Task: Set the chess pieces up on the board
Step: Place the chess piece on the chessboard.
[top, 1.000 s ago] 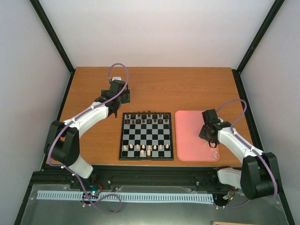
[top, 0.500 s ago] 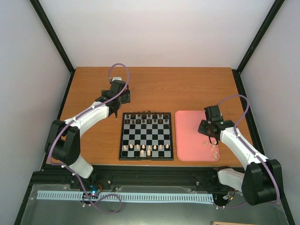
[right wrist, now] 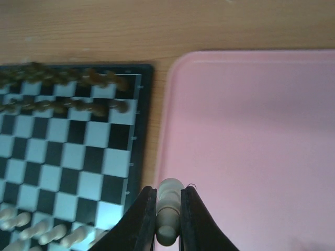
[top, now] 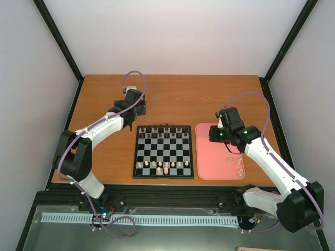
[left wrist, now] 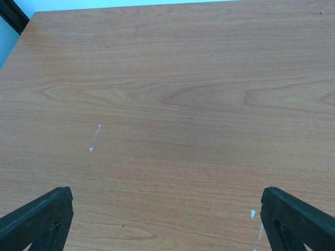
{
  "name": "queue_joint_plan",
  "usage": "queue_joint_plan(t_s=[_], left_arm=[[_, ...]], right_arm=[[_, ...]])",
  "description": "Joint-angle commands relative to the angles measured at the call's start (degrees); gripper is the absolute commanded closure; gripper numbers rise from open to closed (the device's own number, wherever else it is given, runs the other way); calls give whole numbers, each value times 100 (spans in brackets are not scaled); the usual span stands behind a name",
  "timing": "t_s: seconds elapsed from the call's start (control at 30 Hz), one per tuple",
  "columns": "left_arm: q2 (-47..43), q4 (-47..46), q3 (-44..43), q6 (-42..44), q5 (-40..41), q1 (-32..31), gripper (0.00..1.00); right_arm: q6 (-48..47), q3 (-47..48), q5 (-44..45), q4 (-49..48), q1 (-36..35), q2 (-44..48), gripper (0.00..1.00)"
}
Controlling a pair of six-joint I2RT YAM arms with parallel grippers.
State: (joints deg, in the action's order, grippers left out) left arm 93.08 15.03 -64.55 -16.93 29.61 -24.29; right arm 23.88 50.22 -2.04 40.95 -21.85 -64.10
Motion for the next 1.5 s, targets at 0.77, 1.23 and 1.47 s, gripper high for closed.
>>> queue_joint_plan(t_s=[0.77, 1.23, 1.47], left_arm=[[216, 34, -321, 49, 255, -39, 0], [277, 44, -347, 41, 251, -40, 0], [280, 22, -348, 46, 220, -40, 0]], right_arm=[[-1542, 502, -3755, 12, -1083, 161, 97], [-1303, 874, -2348, 9, -2188, -249, 97], [-968, 1548, 121, 246, -3588, -1459, 97]])
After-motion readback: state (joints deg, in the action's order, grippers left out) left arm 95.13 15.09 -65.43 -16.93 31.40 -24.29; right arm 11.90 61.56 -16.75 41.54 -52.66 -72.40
